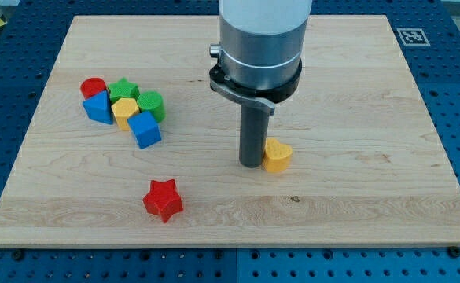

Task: Push the yellow hexagon close to the yellow heart

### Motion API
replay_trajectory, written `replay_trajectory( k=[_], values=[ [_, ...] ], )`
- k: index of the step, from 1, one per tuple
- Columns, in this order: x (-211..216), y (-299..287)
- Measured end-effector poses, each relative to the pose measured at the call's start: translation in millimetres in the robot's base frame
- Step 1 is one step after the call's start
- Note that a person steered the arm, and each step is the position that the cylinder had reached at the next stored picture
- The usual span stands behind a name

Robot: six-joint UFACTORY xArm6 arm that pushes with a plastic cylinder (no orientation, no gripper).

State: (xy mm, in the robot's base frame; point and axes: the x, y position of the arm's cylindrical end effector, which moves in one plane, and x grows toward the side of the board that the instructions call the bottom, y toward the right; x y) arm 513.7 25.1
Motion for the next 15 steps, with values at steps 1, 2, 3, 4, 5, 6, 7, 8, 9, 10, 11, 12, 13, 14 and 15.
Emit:
replay_trajectory(
  k=[1,2,3,4,5,6,7,8,9,10,11,12,13,14,15],
  values=[
    [10.4,-18.6],
    [-4.8,-66.4],
    [-28.8,-96.1],
    [-46.6,-117.6],
    [-22.7,-110.8],
    [-21.6,-157.9],
    [3.2,-188.3],
    [27.6,-221.7],
    [27.8,-248.4],
    [26.9,-261.5],
    [-6.4,-302.9],
    [-62.5,-302.3],
    [-103.6,-298.4],
    [-98.6,-263.3],
    [-98.6,-223.0]
  ],
)
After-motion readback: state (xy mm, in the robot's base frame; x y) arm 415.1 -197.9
